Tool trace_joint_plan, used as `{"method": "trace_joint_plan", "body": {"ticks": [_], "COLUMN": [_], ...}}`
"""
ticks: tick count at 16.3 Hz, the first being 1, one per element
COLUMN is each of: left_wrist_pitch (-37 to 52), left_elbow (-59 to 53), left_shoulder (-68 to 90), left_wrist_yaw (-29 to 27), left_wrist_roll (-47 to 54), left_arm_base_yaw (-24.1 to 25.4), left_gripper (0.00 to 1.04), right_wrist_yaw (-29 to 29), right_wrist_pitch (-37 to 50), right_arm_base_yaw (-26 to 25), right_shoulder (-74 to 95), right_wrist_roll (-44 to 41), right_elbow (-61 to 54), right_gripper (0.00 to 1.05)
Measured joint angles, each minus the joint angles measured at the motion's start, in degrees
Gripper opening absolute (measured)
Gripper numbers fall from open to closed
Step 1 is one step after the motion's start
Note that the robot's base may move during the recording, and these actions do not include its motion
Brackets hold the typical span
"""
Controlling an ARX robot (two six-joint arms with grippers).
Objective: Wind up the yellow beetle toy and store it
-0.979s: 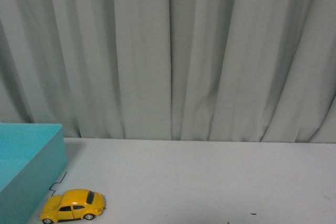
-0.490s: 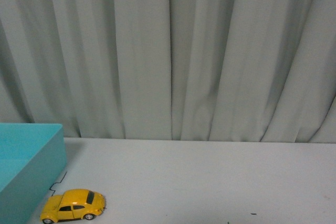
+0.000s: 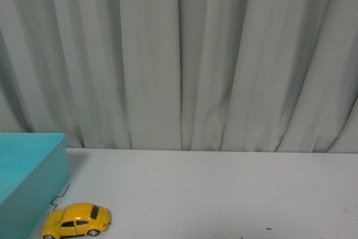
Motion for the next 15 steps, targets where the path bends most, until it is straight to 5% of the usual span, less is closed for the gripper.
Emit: {"method": "trace_joint_plan", "body": {"ticks": [9, 15], "left_wrist_pitch": [0.0, 0.0], "left_elbow": [0.0, 0.0], "left_shoulder": [0.0, 0.0], "left_wrist_yaw": [0.0, 0.0], "left_wrist_roll": [0.0, 0.0], "left_arm_base_yaw": [0.0, 0.0], "left_gripper": [0.98, 0.98], "right_wrist_yaw": [0.0, 0.0], "right_wrist_pitch": [0.0, 0.0], "right_arm_base_yaw": [0.0, 0.0], "right_shoulder": [0.0, 0.0], "right_wrist_roll": [0.02, 0.02], "right_elbow": [0.0, 0.0], "right_gripper": [0.98, 0.98]}}
